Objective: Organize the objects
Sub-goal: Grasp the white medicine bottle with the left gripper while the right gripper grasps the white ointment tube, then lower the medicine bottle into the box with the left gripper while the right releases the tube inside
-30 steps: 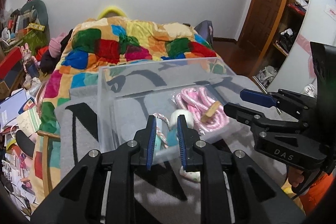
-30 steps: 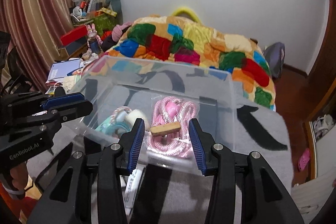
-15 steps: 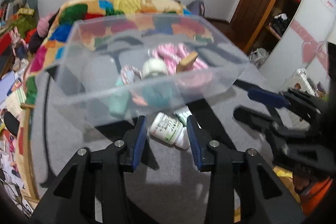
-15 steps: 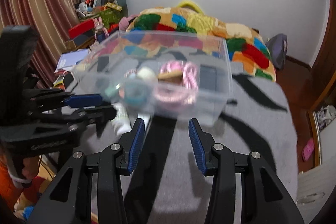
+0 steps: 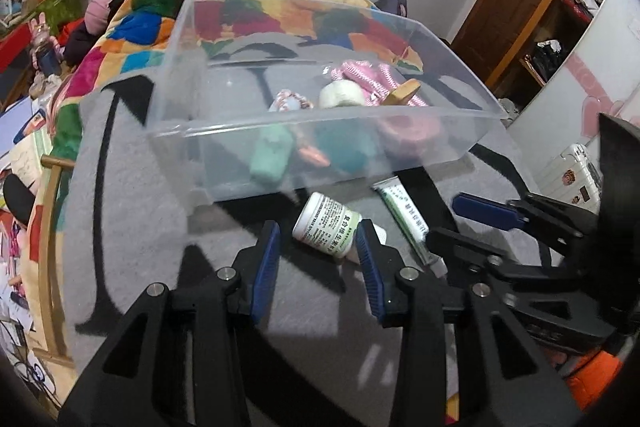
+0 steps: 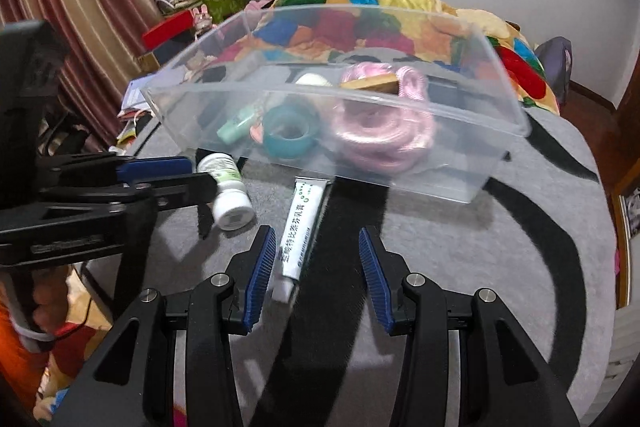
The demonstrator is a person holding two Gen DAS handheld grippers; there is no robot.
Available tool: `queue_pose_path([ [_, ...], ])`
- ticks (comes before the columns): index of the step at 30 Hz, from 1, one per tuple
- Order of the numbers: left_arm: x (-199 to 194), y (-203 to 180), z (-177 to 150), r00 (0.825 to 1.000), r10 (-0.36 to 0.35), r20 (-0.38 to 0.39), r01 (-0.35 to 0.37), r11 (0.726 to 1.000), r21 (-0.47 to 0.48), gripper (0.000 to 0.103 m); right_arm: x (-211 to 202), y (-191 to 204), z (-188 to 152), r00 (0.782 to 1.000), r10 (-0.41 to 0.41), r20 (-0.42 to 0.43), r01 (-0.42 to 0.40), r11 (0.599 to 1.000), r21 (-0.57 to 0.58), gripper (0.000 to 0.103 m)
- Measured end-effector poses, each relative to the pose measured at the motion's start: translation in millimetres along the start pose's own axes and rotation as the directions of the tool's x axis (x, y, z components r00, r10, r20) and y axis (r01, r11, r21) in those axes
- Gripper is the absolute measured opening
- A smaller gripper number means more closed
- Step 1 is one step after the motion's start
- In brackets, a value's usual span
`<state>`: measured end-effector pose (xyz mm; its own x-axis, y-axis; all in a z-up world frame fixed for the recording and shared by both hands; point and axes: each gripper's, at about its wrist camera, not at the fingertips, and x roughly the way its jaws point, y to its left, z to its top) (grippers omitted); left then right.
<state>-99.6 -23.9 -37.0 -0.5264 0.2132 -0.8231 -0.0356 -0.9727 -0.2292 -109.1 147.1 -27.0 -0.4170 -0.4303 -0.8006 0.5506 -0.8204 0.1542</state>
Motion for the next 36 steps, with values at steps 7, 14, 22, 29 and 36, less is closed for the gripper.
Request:
queue_pose_path([
  [7, 11.5, -5.2, 2.2, 1.000, -0.015, -0.027, 0.014, 1.000, -0.011, 0.046, 16.3, 12.2, -2.4, 0.998, -0.057, 0.000, 0.057, 0.997, -0.046, 0.027],
  [14, 20.2, -14.8, 14.0, 0.998, -0.048, -0.031, 0.047, 0.998, -0.030, 0.055, 11.1, 8.7, -9.6, 0.998, -0.056, 0.018, 0.057, 0.996, -0.067, 0.015],
  [22, 35.1, -13.1, 14.7, 1.000, -0.016, -0.015, 0.015, 0.998, -0.060, 0.049, 1.7, 7.4, -21.7, 0.998, -0.065, 0.025, 0.067, 0.995, -0.076, 0.015],
  [29, 17.1, -13.5, 3.2, 0.999, 0.023, 0.045, -0.022, 1.000, -0.017, 0.040, -12.2, 1.6, -20.7, 0.996, -0.068, 0.049, 0.071, 0.996, -0.053, 0.015],
  [36, -14.9, -15.6, -4.6, 0.993, 0.035, 0.114, -0.038, 0.999, 0.016, 0.040, -39.2, 4.4, -7.8, 0.991, -0.055, 0.123, 0.060, 0.997, -0.039, 0.015],
])
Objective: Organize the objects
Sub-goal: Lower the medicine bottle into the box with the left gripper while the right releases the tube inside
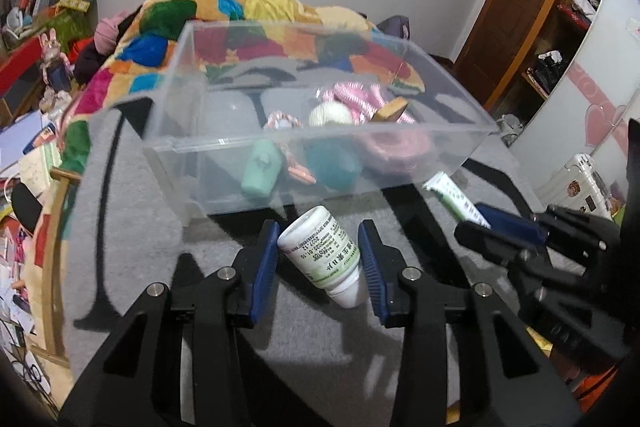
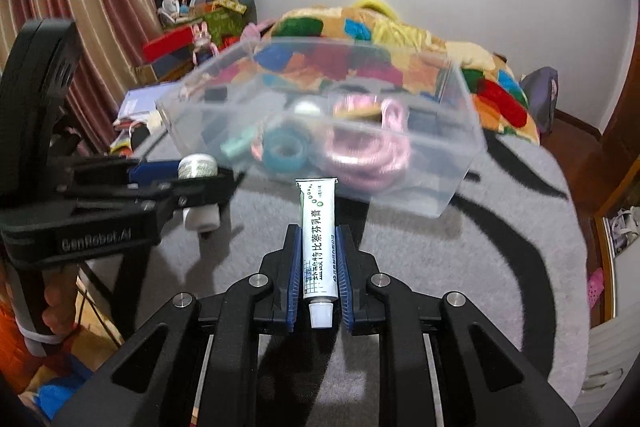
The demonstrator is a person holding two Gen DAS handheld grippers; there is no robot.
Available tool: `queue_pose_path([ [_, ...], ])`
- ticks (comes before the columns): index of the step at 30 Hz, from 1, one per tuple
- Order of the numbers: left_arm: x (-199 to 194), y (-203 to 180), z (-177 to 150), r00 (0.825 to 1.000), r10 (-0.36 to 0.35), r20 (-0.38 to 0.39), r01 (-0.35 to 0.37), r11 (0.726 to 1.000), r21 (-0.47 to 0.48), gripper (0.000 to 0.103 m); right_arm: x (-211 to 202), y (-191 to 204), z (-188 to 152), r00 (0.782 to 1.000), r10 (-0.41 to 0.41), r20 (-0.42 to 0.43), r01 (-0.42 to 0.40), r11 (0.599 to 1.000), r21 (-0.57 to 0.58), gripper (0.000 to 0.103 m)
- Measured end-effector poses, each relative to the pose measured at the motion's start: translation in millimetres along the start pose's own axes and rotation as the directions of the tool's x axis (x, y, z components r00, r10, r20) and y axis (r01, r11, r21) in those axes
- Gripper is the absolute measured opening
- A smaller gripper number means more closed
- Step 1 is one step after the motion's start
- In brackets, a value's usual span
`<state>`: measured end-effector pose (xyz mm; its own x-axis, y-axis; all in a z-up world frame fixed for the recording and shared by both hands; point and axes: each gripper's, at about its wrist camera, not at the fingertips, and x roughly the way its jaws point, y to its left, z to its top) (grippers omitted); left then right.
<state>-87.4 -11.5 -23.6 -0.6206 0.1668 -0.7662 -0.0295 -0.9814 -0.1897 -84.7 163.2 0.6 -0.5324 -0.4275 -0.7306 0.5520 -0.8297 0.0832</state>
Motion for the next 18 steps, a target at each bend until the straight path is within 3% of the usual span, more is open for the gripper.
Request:
queue_pose_path([
  [12, -44.3, -2.8, 43.3, 0.986, 0.024, 0.167, -0.030, 0.999, 0.036, 0.040, -27.0, 2.7, 52.3, 0.989, -0.036, 0.142, 0.036, 0.999, 0.003, 0.015],
  [18, -35.7, 5.5, 63.6, 0.985, 0.033, 0.170, -0.039, 0.999, 0.036, 0.040, -12.7, 8.4, 78.3, 0.987, -0.036, 0.157, 0.037, 0.999, -0.004, 0.015],
])
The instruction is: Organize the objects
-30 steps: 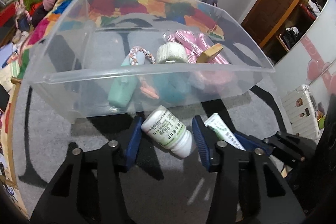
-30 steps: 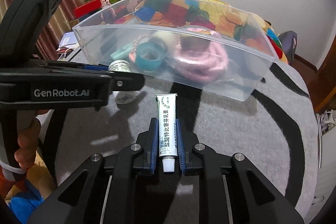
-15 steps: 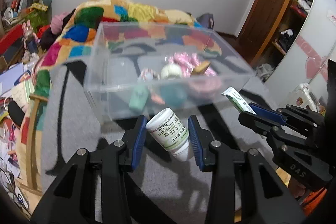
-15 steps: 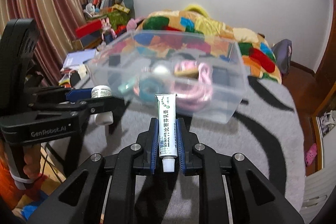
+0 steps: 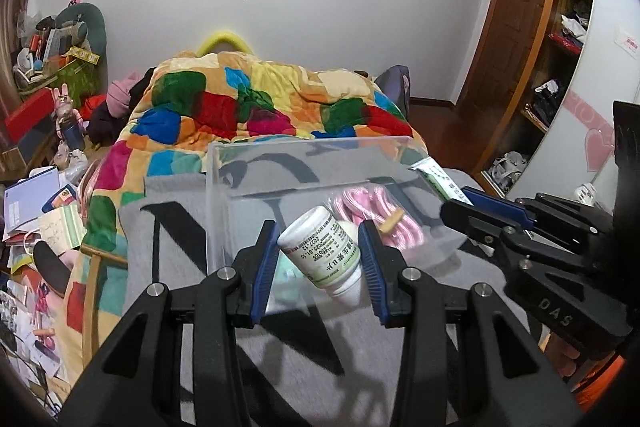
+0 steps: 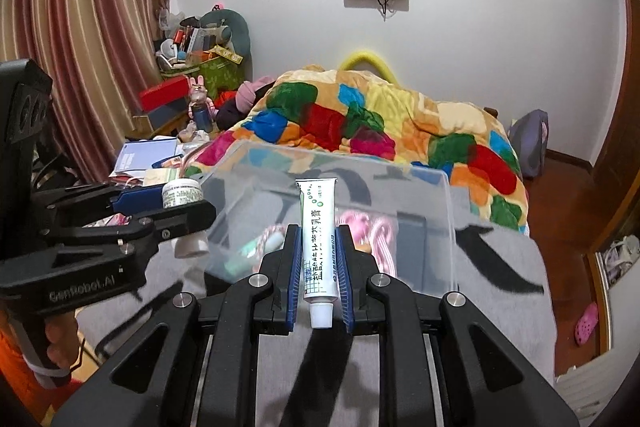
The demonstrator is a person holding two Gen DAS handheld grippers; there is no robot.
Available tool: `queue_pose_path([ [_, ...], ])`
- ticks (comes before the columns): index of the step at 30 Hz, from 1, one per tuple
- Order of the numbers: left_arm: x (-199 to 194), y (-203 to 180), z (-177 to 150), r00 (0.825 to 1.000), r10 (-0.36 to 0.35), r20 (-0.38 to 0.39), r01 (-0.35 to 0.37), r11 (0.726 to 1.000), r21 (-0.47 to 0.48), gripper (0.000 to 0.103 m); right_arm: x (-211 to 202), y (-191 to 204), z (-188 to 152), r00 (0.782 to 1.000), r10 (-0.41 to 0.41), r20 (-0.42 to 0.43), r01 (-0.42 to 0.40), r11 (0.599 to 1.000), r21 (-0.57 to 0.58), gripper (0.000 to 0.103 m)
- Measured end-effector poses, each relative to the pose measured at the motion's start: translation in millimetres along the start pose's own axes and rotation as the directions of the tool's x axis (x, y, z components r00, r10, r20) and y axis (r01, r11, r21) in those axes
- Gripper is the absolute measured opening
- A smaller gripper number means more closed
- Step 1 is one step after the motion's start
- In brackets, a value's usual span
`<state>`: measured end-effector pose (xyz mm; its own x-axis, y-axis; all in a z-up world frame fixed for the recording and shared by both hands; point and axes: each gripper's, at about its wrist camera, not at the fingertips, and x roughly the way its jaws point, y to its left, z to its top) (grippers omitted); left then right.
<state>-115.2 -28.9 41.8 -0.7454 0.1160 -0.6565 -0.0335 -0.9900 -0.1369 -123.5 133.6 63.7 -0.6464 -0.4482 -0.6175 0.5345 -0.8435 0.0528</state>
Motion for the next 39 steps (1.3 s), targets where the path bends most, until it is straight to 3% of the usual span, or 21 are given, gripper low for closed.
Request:
queue_pose_path([
  [8, 33.9, 15.7, 9.3, 0.997, 0.038, -0.061, -0.040, 0.999, -0.035, 0.040, 57.0, 4.4, 14.0, 0.995, 0.021, -0.097, -0.019, 1.000, 0.013, 0.015],
  [15, 53.4, 22.7, 3.5, 0.994, 0.009, -0.109, -0.015, 0.998, -0.053, 0.040, 85.7, 5.8, 12.1, 0.987, 0.016, -0.157, -0.020, 1.000, -0.018, 0.015],
  [21, 48.3, 17.7, 1.2, 0.995, 0.004, -0.098, -0.006, 1.000, -0.027, 0.040, 84.7, 1.1, 5.8, 0.983, 0.037, -0.179, -0.041, 0.999, -0.015, 0.015],
  [30, 16.4, 6.3, 1.1, 1.000, 0.014, -0.025, -0.014, 1.000, 0.007, 0.042, 43.1, -7.2, 6.4, 0.993, 0.058, -0.104, -0.058, 0.998, 0.008, 0.017],
  [32, 9.7, 5.4, -1.2, 1.000, 0.011, -0.012, -0.011, 1.000, 0.003, 0.048, 30.4, -8.3, 3.6, 0.995, 0.058, -0.082, -0.057, 0.998, 0.010, 0.024],
  [35, -2.2, 4.0, -6.9, 1.000, 0.016, 0.018, -0.016, 1.000, -0.002, 0.060, 15.4, -8.1, -1.2, 0.998, 0.041, -0.047, -0.041, 0.999, 0.002, 0.043],
  [39, -14.4, 0.4, -16.6, 0.999, 0.021, 0.042, -0.021, 1.000, 0.001, 0.069, -4.1, -5.6, -11.8, 1.000, 0.009, 0.001, -0.009, 1.000, -0.014, 0.062],
])
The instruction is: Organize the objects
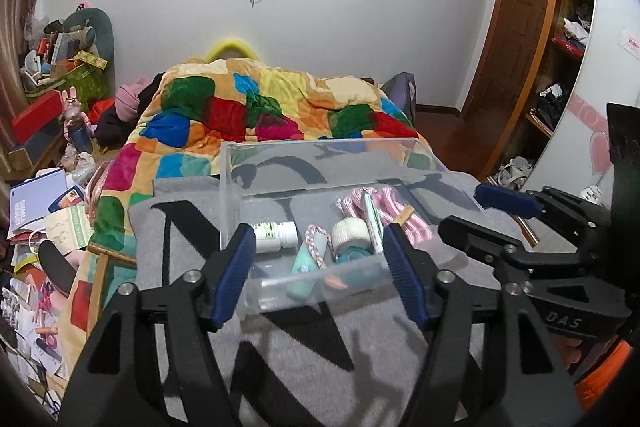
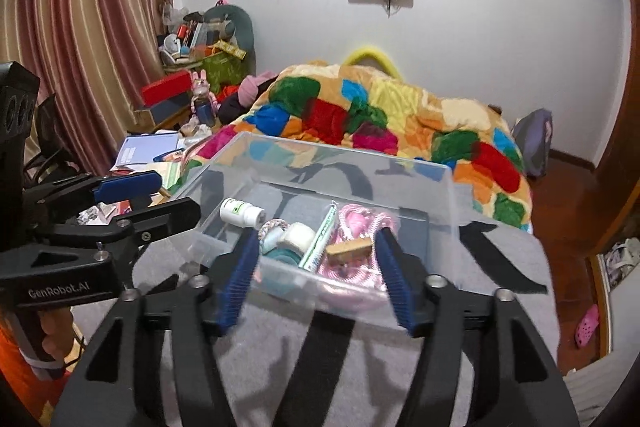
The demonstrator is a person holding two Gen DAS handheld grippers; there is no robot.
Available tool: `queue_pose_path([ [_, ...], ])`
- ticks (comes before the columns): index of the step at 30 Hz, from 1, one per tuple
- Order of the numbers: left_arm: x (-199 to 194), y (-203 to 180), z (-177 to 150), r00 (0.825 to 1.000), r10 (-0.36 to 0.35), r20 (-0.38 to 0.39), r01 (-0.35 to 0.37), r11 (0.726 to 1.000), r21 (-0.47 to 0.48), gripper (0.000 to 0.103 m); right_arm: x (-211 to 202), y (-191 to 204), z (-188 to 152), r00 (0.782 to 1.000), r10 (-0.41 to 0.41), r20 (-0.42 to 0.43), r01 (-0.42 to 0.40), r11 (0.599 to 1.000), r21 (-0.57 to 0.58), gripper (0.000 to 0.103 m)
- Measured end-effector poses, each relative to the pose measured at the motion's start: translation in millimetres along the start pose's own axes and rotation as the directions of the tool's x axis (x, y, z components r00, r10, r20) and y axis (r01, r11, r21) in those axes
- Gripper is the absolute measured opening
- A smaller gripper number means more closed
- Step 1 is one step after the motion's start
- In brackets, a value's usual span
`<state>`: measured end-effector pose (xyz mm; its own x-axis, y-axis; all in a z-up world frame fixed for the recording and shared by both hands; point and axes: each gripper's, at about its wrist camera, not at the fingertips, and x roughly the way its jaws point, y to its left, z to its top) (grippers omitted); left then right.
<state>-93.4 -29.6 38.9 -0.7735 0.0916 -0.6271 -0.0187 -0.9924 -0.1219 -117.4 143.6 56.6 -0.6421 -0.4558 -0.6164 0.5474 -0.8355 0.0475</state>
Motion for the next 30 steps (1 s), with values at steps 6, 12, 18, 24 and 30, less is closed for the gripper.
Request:
queue_pose_path([
  [6, -11.6, -5.7, -16.0, 1.000, 0.012, 0.020, -0.012, 1.000, 0.006, 0.085, -19.9, 2.5, -15.6, 0.998, -0.041, 0.043, 0.042, 0.999, -0.011, 0.081],
  [12, -16.8, -12.0, -30.5, 0.999, 0.026, 0.026, -0.026, 1.000, 0.011, 0.089, -26.8, 6.7, -31.9, 0.997, -0.062, 0.041, 0.063, 0.998, -0.017, 0.082],
  [18, -14.9, -11.1, -41.3, 1.000, 0.015, 0.005, -0.015, 1.000, -0.009, 0.089, -26.1, 6.7, -42.5, 0.998, -0.058, 0.024, 0.058, 0.998, -0.004, 0.082],
  [24, -11.3, -11.3, -46.6, 1.000, 0.015, -0.017, -0.015, 1.000, -0.020, 0.089, -24.2, 3.4, -48.1, 0.999, -0.053, 0.007, 0.053, 0.998, 0.014, 0.082],
  [30, -9.6, -9.4, -47.7, 1.000, 0.012, -0.022, -0.012, 1.000, -0.025, 0.089, -23.3, 0.8, -49.8, 0.999, -0.051, -0.002, 0.051, 0.998, 0.029, 0.082],
])
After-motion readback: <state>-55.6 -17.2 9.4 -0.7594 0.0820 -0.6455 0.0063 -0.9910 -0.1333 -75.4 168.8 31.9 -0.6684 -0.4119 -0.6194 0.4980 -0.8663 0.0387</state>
